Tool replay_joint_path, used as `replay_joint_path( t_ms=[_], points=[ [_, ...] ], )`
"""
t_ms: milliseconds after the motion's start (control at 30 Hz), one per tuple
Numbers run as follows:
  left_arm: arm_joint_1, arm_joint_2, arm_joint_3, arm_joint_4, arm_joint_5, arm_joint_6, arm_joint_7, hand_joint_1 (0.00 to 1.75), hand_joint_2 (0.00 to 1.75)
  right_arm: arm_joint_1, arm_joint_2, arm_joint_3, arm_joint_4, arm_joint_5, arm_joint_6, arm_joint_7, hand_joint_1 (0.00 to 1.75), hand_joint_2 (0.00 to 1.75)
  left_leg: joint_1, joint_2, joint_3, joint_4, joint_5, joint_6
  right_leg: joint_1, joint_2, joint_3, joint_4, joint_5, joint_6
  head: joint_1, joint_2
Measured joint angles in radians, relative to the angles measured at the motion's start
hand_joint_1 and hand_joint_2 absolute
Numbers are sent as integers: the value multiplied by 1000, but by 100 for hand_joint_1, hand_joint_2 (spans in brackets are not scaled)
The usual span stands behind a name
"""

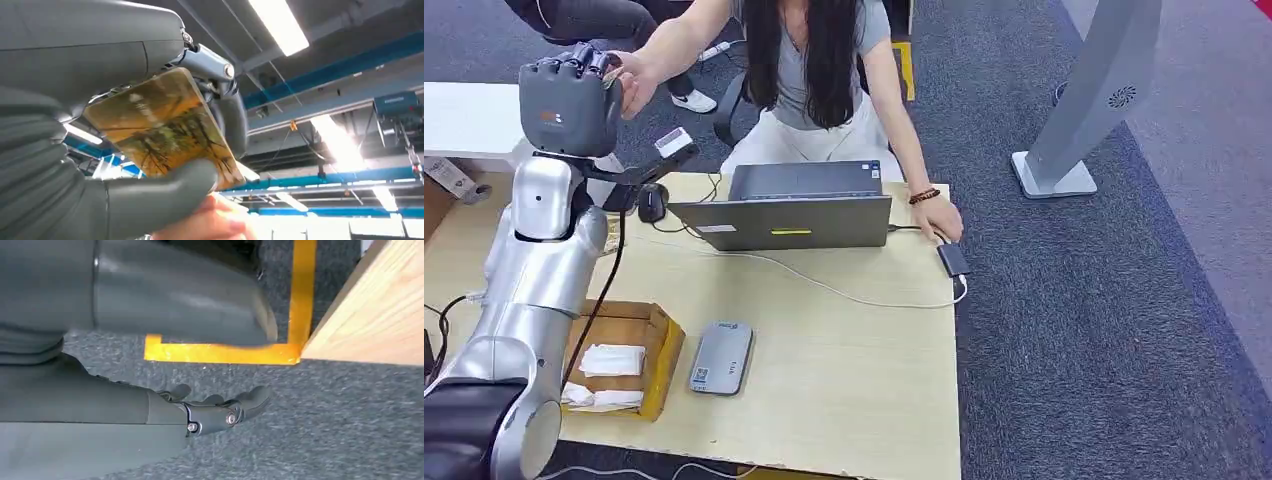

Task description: Pass the card to the sensor for recognition and then transmit it.

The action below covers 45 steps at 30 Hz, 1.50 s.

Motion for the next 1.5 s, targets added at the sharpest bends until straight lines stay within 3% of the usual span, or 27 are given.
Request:
replay_joint_path(
  t_ms=[167, 667, 800, 933, 1067, 1133, 1300, 1500],
  points=[
    [1, 4, 0, 29, 2, 30, 0, 0, 175, 3, 0, 0, 0, 8, -5, 9, 0, 175, 0, 0, 0, 0, 0, 0, 0, 0, 0, 0, 0, 0, 0, 0],
    [8, 4, 0, 53, 1, 26, -5, 0, 175, 3, 0, 0, 0, 16, -9, 14, 0, 175, 0, 0, 0, 0, 0, 0, 0, 0, 0, 0, 0, 0, 0, 0],
    [49, 1, 0, 32, 10, 26, -46, 0, 175, 3, 0, 0, 0, 16, -13, 14, 0, 175, 0, 0, 0, 0, 0, 0, 0, 0, 0, 0, 0, 0, 0, 0],
    [244, -16, 0, -158, 70, 50, -106, 0, 175, 6, 0, -23, 0, -1, -28, 22, 0, 175, -1, 3, 0, -1, -2, 1, -1, 3, 0, 0, -1, 0, 0, 0],
    [585, -37, -2, -469, 67, 103, -144, 0, 175, 19, 3, -54, 0, -17, -38, 15, 0, 175, -1, 12, 3, -1, -9, -1, -2, 13, -1, 0, -4, 1, 0, 0],
    [686, -43, -3, -567, 68, 105, -152, 0, 175, 24, 5, -67, 0, -19, -42, 14, 0, 175, -1, 11, 2, -1, -9, -1, -2, 11, -1, 0, -5, 2, 0, 0],
    [784, -46, -3, -697, 70, 107, -157, 0, 175, 23, 7, -79, 0, -21, -47, 12, 0, 175, -1, 7, 2, -1, -9, 0, -2, 5, 1, 0, -6, 3, 0, 0],
    [830, -48, -3, -762, 70, 107, -157, 0, 175, 24, 8, -91, 0, -21, -47, 11, 0, 175, -1, 6, 3, -1, -8, -1, -2, 4, 2, 0, -6, 3, 0, 0]
  ],
)
